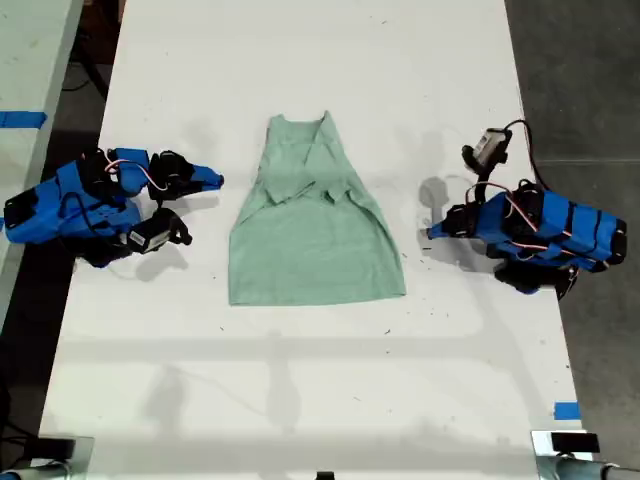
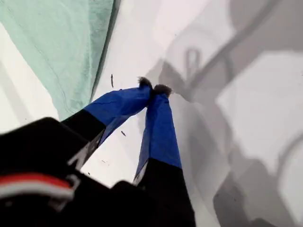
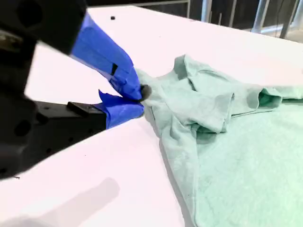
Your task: Fold t shirt
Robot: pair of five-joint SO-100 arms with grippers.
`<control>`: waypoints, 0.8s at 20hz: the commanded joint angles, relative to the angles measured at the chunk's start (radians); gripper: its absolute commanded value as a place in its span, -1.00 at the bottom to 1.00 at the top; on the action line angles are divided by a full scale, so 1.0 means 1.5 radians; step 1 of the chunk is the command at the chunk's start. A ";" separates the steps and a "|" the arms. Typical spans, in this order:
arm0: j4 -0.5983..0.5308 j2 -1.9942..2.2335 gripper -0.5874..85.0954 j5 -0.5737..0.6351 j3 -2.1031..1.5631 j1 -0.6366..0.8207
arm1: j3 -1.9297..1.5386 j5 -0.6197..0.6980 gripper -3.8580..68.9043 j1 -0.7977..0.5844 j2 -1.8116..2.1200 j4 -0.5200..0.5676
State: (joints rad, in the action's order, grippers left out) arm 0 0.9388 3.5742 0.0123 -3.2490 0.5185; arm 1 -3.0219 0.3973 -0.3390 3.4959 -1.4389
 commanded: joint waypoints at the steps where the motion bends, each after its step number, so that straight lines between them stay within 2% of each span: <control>1: 0.002 0.006 -0.99 -0.015 -0.031 -0.004 | -0.018 -0.006 -0.85 0.004 0.004 0.013; 10: 0.010 0.006 -0.99 -0.030 -0.031 0.003 | -0.018 -0.008 -0.85 0.004 0.004 0.012; 16: 0.051 0.006 -0.93 -0.114 -0.031 0.029 | -0.018 -0.009 -0.85 0.004 0.004 0.012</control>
State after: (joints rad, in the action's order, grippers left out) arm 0 1.0109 3.5742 -0.1227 -3.2490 0.5415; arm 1 -3.0219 0.3942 -0.3390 3.4959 -1.4389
